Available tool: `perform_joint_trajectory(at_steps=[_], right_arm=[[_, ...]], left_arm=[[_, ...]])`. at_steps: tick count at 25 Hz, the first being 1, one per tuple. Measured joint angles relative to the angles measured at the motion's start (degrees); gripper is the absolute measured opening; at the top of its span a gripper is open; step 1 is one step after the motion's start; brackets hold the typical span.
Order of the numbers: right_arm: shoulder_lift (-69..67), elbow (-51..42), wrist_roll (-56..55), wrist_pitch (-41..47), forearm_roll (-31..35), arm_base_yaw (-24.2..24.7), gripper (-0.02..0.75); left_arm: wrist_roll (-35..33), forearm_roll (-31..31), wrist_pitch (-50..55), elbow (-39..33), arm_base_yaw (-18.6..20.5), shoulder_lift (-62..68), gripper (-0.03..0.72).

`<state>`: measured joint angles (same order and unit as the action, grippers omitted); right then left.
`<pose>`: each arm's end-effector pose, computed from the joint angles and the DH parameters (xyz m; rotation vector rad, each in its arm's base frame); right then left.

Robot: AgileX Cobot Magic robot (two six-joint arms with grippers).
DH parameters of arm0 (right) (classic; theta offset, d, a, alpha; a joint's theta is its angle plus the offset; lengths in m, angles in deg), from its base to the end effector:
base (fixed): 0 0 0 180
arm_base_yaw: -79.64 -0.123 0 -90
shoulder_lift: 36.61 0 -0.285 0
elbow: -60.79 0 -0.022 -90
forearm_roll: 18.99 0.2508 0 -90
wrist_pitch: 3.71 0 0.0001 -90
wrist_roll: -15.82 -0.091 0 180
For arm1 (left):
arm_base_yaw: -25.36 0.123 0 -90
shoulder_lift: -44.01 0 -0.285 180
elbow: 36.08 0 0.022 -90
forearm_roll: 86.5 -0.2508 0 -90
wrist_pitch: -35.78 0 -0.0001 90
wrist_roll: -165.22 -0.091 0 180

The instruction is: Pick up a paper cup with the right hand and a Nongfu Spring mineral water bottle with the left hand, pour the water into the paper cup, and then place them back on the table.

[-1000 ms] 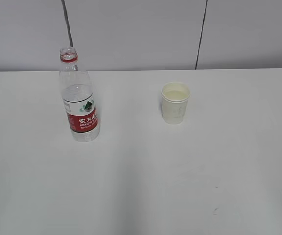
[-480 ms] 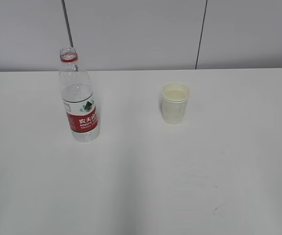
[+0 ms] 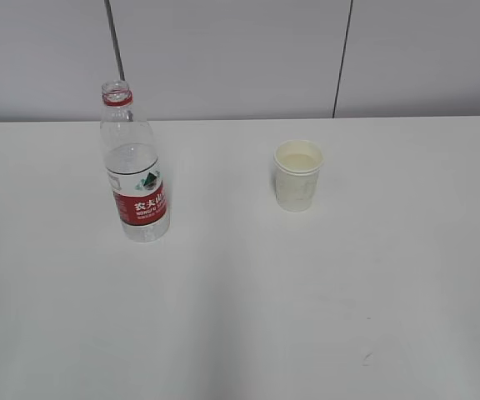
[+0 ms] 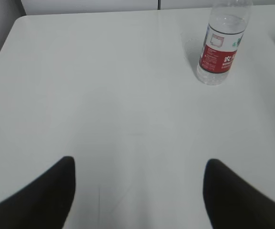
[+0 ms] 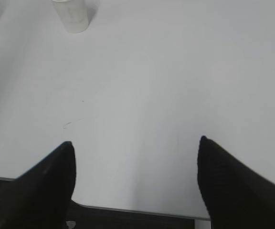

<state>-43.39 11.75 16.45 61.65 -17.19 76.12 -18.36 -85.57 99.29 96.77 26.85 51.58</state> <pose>-0.0102 0.0020 0.2686 -0.0798 2.1138 0.0681 -0.0103 -0.0016 0.2802 0.0391 2.0632 0.0352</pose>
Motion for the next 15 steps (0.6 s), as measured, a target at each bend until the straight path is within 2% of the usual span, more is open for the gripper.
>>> perform_joint_trajectory(at_steps=[15], right_arm=[[0.0, 0.0, 0.0, 0.0, 0.0, 0.0, 0.588]], left_arm=[[0.0, 0.0, 0.0, 0.0, 0.0, 0.0, 0.51]])
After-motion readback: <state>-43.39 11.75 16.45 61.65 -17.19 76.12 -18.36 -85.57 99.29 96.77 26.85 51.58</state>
